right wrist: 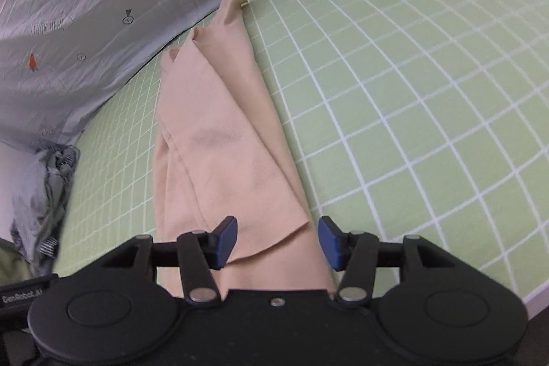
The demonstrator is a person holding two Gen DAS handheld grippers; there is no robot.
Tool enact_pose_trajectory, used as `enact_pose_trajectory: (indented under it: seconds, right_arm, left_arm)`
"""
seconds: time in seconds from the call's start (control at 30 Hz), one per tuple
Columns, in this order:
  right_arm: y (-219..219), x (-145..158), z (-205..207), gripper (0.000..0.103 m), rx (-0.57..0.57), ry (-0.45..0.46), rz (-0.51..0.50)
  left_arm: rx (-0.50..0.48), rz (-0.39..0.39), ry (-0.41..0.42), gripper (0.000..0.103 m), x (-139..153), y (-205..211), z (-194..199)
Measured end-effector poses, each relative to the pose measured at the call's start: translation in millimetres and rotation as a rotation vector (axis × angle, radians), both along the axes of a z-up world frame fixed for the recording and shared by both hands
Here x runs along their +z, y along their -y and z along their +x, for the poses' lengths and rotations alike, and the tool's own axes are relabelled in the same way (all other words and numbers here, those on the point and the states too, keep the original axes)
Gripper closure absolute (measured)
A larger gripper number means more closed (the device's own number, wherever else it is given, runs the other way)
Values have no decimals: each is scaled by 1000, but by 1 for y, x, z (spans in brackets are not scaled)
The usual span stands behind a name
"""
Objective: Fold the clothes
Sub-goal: 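Pinch the folded shirt's end with the right gripper while the left gripper pinches beside it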
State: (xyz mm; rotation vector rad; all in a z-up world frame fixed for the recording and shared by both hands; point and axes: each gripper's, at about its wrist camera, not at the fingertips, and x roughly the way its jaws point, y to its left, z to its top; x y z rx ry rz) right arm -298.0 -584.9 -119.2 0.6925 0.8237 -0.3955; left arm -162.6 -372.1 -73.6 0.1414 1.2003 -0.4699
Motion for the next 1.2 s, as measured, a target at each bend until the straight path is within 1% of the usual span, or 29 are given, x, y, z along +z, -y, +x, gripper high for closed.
enact_pose_trajectory:
  seconds: [0.03,0.1,0.17,0.2,0.3,0.37,0.43,0.5,0.53,0.57,0.6,0.67,0.7,0.73,0.77,0.83,0.93,1.03,1.13,1.2]
  right_arm:
    - [-2,0,4,48,34,-7,-37]
    - [-3,-3,13,59,102,-23,-74]
    - [-5,-5,20,101,155,-36,-78]
    - [-8,-4,20,103,180,-38,-88]
    - [-16,3,19,103,248,-40,-112]
    - [-19,8,10,103,250,-35,-107]
    - [-21,9,4,102,248,-49,-134]
    - [-18,5,6,90,236,-69,-171]
    - [-16,3,7,73,231,-79,-190]
    - [-13,1,9,59,220,-79,-194]
    - [-8,-1,11,58,206,-70,-185]
    - [-4,-7,18,61,206,-75,-175]
    - [-2,-10,21,66,210,-81,-171]
    - [0,-13,24,84,219,-84,-159]
    - [0,-13,24,99,231,-80,-150]
    - [-4,-8,20,100,254,-66,-155]
    - [-12,9,8,100,278,-41,-196]
    - [-21,23,-4,100,302,-45,-232]
    - [-17,5,-6,99,284,-116,-187]
    - [-10,-5,-6,88,240,-144,-142]
  left_arm:
    - [0,2,-2,21,-1,1,-2]
    - [4,5,-6,21,-3,3,-3]
    - [11,8,-7,21,-3,6,-3]
    - [10,5,-5,21,-2,7,-4]
    - [4,3,-4,21,-1,12,-8]
    - [4,-1,-5,21,-1,13,-9]
    - [7,0,-6,21,-1,15,-11]
    - [10,7,-11,21,-3,18,-13]
    - [12,10,-13,21,-4,19,-14]
    - [13,11,-13,21,-4,19,-14]
    - [14,12,-13,21,-4,19,-15]
    - [17,14,-14,21,-4,19,-16]
    - [18,15,-14,21,-4,19,-16]
    - [19,16,-14,21,-5,19,-16]
    - [21,17,-15,21,-5,19,-17]
    - [23,19,-15,21,-5,19,-18]
    - [27,20,-16,21,-5,19,-19]
    - [31,10,-21,21,-6,18,-17]
    - [27,23,-34,21,-11,20,-18]
    - [24,33,-42,21,-15,21,-19]
